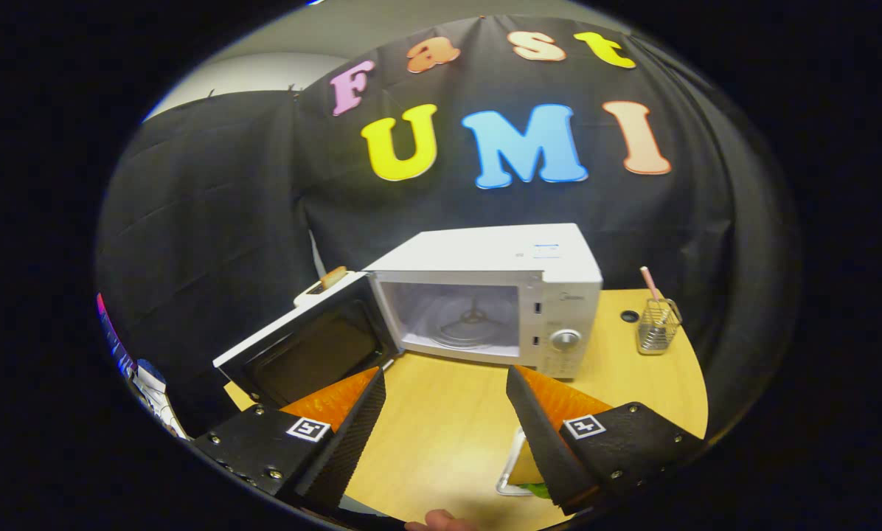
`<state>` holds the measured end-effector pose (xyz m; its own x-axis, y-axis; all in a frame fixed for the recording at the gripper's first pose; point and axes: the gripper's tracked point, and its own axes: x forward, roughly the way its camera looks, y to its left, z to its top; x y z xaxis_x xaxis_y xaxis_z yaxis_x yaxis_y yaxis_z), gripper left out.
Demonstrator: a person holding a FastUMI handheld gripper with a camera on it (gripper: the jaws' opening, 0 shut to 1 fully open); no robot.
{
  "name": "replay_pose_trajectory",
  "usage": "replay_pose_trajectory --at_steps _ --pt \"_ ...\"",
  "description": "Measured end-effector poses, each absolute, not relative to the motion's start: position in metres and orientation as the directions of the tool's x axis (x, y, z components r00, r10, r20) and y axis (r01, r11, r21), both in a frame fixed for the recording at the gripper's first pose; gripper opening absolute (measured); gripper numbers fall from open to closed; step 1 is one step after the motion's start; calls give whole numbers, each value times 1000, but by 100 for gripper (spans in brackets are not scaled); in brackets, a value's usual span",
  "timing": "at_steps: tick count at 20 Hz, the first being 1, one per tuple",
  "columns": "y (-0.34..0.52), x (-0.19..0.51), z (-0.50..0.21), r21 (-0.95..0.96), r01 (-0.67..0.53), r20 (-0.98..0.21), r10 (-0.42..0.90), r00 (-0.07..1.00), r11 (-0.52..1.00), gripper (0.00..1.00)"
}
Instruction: Open the microwave, put the food inside, and close the microwave door.
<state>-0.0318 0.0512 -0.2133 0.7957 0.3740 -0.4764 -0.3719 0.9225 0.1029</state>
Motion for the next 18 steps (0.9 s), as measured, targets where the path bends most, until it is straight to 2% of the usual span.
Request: replay_pose_trajectory --at_steps 7,13,18 --pt "-52 -26 -255 166 -179 -588 243 772 970 99" --pt "-67 -46 -324 249 -113 -719 262 643 962 96" --pt "-66 -48 -352 332 -23 -760 282 585 943 93"
